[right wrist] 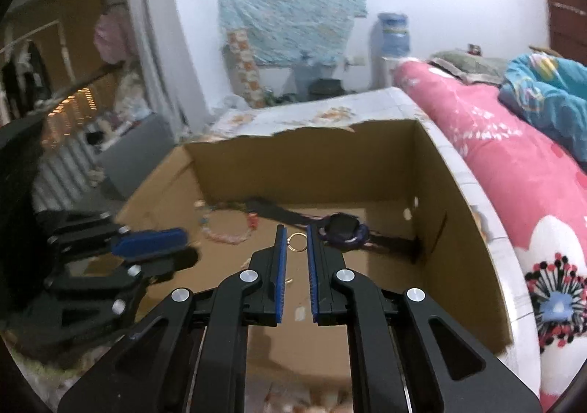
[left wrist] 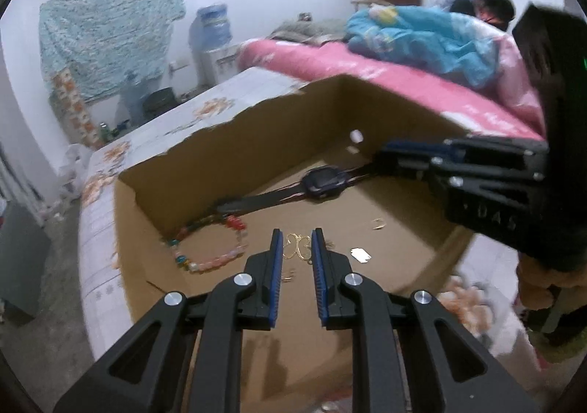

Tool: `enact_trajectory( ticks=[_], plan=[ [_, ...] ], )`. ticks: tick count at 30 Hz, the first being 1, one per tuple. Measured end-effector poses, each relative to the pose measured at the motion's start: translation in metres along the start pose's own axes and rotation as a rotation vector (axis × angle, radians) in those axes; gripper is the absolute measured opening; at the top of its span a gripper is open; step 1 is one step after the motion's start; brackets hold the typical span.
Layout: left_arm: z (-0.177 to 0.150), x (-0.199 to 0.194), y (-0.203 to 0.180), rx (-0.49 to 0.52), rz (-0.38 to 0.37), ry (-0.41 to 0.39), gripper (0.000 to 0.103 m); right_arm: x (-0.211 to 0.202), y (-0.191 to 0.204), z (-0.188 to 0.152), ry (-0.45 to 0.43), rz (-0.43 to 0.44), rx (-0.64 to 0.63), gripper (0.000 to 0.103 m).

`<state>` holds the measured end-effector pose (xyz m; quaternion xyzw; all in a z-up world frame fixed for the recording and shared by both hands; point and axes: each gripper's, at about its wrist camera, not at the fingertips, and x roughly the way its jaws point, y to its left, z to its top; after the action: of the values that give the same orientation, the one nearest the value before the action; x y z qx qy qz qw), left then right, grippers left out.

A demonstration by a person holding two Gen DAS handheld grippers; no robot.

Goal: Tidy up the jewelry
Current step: 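Lift the gold earring with the left gripper and carry it over the box, then open the left gripper to drop the gold earring into the box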

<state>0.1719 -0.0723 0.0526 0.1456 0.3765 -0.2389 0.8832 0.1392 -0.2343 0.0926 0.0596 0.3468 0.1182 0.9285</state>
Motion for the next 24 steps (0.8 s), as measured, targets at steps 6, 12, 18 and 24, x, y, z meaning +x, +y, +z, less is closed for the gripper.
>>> enact_trajectory(
  ticks=[6,12,18,24],
  plan=[
    [-0.005,0.000,0.002,-0.025,0.016,0.004,0.032,-0.016,-0.003,-0.005,-0.039,-0.006,0.027,0.035],
    [-0.006,-0.023,-0.005,-0.020,0.013,-0.042,0.047,-0.044,-0.010,-0.008,-0.087,0.012,0.076,0.046],
    [-0.016,-0.063,-0.007,-0.032,-0.023,-0.106,0.066,-0.088,-0.004,-0.016,-0.170,0.060,0.100,0.061],
    [-0.043,-0.099,-0.001,-0.050,-0.064,-0.149,0.080,-0.128,0.001,-0.031,-0.238,0.078,0.103,0.073]
  ],
)
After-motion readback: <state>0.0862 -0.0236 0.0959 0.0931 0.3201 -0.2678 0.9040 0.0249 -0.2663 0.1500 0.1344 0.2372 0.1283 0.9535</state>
